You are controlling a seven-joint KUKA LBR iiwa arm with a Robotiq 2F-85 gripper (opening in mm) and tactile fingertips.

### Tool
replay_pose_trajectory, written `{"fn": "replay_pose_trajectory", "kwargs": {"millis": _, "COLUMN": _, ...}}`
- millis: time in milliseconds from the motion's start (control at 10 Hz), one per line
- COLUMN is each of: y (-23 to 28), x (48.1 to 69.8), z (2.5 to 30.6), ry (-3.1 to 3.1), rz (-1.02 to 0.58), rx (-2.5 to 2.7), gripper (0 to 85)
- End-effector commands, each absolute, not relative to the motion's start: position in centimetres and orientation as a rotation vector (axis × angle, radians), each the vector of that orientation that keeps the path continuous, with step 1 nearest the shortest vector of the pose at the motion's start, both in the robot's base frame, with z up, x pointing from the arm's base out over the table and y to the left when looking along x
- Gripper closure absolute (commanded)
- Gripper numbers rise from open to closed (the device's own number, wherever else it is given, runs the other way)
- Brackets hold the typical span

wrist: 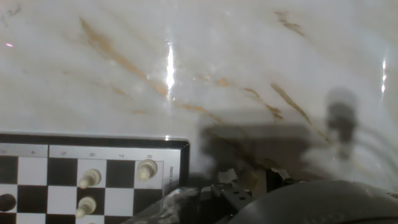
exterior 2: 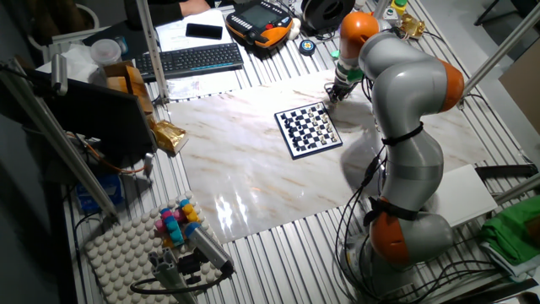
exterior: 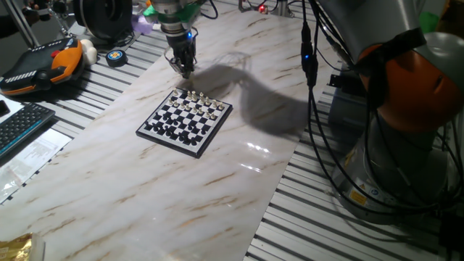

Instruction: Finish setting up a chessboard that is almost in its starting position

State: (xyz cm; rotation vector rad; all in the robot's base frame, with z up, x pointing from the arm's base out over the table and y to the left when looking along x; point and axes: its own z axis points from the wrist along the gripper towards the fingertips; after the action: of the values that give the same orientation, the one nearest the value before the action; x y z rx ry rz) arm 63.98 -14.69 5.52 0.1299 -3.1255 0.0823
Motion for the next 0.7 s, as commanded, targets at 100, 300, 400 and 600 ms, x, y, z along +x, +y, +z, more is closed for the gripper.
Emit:
{"fn": "replay_pose_trajectory", "kwargs": {"millis": 100, "y": -14.9, "x": 63.9, "z": 5.0, "ry": -3.133, "rz": 0.082, "rx": 0.130, "gripper": 51.7}}
{"fn": "replay_pose_trajectory", "kwargs": {"millis": 300, "y": -15.1, "x": 63.8, "z": 4.7, "ry": -3.137, "rz": 0.084, "rx": 0.138, "gripper": 52.0}}
{"fn": "replay_pose_trajectory", "kwargs": {"millis": 400, "y": -15.1, "x": 63.8, "z": 4.6, "ry": -3.139, "rz": 0.084, "rx": 0.138, "gripper": 52.0}}
{"fn": "replay_pose_trajectory", "kwargs": {"millis": 600, "y": -15.2, "x": 63.8, "z": 4.2, "ry": -3.142, "rz": 0.080, "rx": 0.143, "gripper": 53.3}}
